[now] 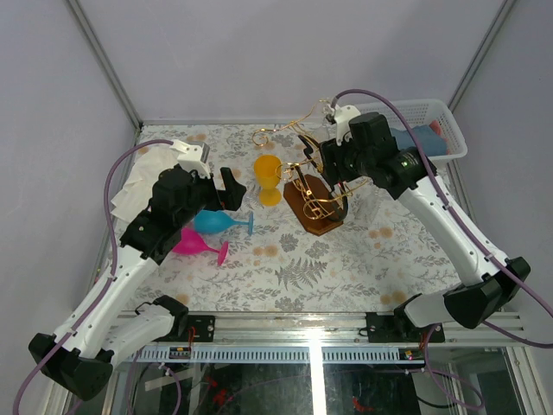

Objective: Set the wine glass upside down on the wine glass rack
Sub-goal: Adjust the wine rack at the center of the board.

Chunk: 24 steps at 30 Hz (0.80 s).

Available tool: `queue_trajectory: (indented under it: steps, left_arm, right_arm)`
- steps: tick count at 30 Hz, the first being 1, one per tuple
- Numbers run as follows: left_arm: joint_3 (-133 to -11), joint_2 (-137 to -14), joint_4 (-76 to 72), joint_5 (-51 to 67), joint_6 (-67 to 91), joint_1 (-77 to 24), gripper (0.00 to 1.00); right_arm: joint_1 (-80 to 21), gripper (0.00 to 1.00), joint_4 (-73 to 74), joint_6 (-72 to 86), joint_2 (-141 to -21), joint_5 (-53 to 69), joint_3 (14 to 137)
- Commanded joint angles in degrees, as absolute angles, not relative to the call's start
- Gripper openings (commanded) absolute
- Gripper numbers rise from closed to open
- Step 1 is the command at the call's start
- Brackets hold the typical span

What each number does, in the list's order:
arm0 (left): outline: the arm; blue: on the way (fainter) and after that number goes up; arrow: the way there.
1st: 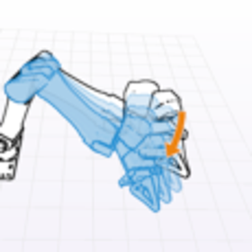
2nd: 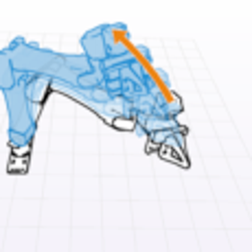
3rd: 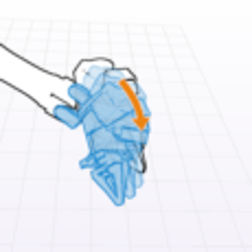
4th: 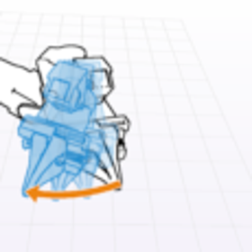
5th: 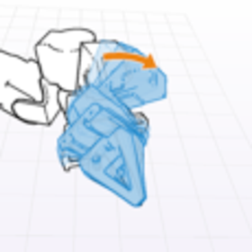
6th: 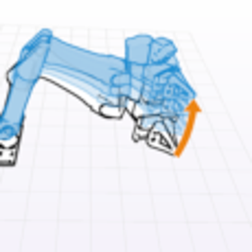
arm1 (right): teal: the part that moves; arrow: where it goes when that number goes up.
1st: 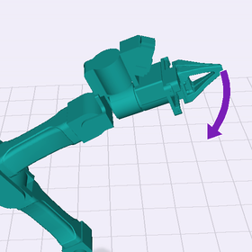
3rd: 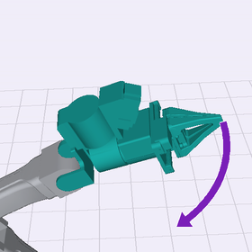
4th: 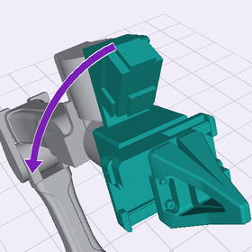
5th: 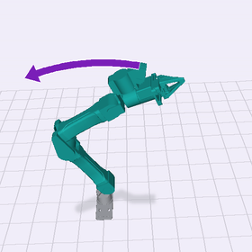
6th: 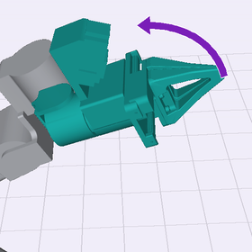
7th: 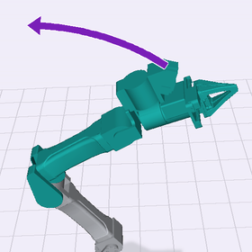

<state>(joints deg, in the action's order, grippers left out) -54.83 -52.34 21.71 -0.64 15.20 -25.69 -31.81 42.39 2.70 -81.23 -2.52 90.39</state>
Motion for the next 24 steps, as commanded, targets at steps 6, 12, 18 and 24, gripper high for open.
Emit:
queue_trajectory:
  steps: [6, 12, 18, 24]
  left_arm:
    - [-54.49, -52.21, 18.98, -0.83, 15.38, -25.09, 1.0]
    - [-54.49, -52.38, 18.98, -0.69, 15.38, -25.05, 1.0]
    - [-54.46, -52.51, 18.9, -0.35, 15.38, -24.83, 1.0]
    - [-54.54, -52.67, 18.9, -0.32, 15.38, -24.71, 1.0]
  right_arm:
    - [-31.73, 0.66, 39.07, 12.69, -79.13, -9.87, 91.16]
    - [-32.86, 0.62, 37.1, 13.13, -80.21, -9.17, 90.4]
    - [-33.46, 0.6, 36.1, 10.89, -81.76, -5.82, 90.31]
    - [-33.44, 0.55, 33.63, 7.16, -81.44, -4.89, 87.92]
